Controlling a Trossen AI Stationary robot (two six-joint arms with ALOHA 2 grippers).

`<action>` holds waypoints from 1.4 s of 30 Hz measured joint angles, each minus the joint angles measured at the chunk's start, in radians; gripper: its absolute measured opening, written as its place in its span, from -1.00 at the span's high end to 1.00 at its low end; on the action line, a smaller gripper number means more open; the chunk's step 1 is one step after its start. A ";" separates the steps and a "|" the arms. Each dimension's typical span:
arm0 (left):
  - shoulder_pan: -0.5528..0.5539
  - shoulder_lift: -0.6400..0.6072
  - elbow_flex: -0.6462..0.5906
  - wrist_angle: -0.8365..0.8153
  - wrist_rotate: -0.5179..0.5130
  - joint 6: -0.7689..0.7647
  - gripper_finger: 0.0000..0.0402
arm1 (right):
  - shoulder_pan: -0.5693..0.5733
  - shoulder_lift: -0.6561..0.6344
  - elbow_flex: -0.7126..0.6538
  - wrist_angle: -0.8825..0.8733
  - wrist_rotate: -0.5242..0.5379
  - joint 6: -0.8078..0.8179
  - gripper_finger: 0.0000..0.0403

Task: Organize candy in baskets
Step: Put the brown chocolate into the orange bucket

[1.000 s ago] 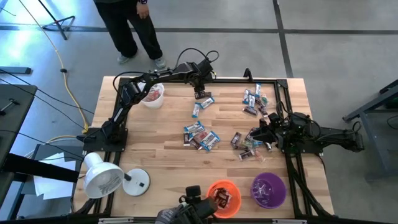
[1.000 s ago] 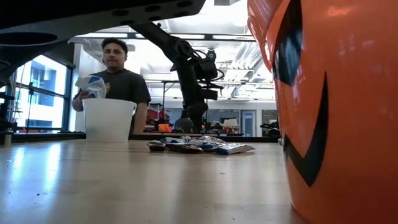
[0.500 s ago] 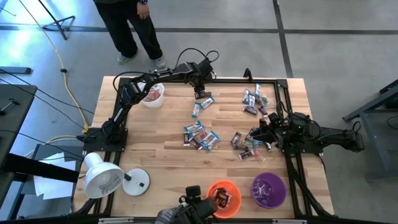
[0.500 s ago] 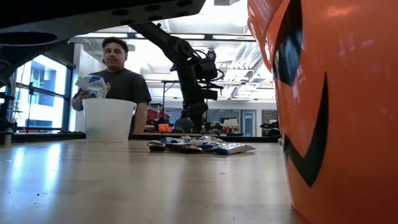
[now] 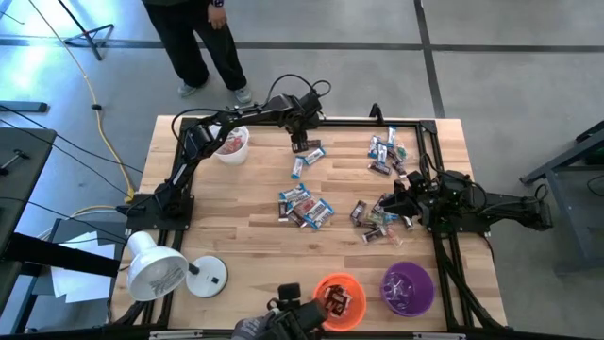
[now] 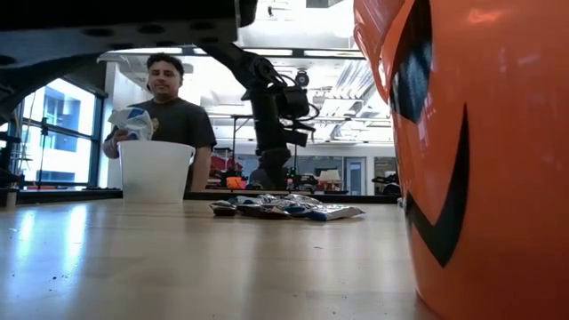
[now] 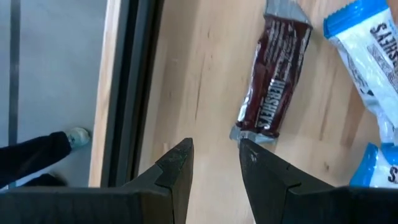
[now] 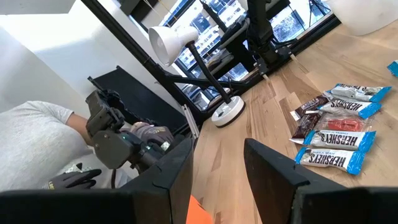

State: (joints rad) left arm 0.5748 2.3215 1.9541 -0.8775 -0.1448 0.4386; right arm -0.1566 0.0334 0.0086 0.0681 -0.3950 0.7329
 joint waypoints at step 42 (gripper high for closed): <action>-0.008 0.001 0.000 0.010 0.057 -0.071 0.42 | 0.000 0.000 0.000 0.000 0.000 0.000 0.32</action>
State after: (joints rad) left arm 0.5667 2.3226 1.9541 -0.8677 -0.0876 0.3673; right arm -0.1566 0.0334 0.0086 0.0681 -0.3950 0.7328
